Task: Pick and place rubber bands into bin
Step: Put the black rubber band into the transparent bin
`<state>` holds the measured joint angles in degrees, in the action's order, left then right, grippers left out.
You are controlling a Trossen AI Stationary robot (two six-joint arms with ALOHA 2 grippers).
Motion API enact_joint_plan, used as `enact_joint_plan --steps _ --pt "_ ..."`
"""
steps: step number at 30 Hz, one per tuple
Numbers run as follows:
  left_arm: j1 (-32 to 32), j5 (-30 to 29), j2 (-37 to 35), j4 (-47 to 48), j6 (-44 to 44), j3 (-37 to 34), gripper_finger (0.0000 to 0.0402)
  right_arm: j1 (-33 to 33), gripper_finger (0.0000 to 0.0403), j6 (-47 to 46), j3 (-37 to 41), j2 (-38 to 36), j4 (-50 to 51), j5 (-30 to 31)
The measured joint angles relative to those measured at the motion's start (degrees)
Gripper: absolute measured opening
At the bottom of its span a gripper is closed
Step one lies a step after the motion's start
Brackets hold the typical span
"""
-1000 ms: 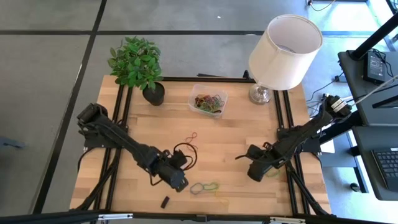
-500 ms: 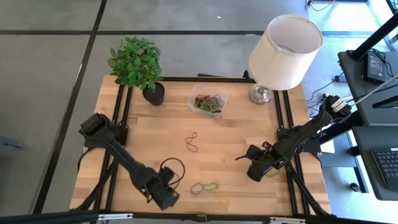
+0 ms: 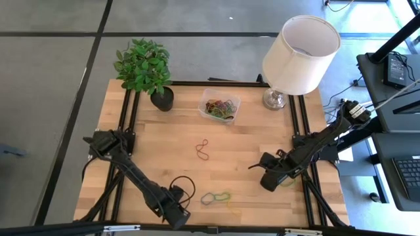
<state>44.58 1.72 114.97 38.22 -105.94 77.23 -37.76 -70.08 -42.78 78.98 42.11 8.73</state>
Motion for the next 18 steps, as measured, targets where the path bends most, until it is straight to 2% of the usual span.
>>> enact_joint_plan --steps 3,5,11,18 --pt "0.0 0.6 0.7 0.4 -2.3 0.2 0.0182 0.0 0.0005 0.0 0.0 0.0 -0.7 0.0" --pt "-0.2 1.2 0.8 0.9 -3.9 0.2 0.0155 0.0 0.0005 0.0 0.0 0.0 -0.8 0.0" --pt "-1.6 0.9 0.2 1.2 -2.2 0.0 0.0020 0.0 0.0005 0.0 0.0 0.0 -1.2 0.0" --pt "-6.2 -8.0 -4.8 4.3 10.4 -0.1 0.0009 0.0 0.0005 -0.1 0.0 0.0 -1.7 0.2"
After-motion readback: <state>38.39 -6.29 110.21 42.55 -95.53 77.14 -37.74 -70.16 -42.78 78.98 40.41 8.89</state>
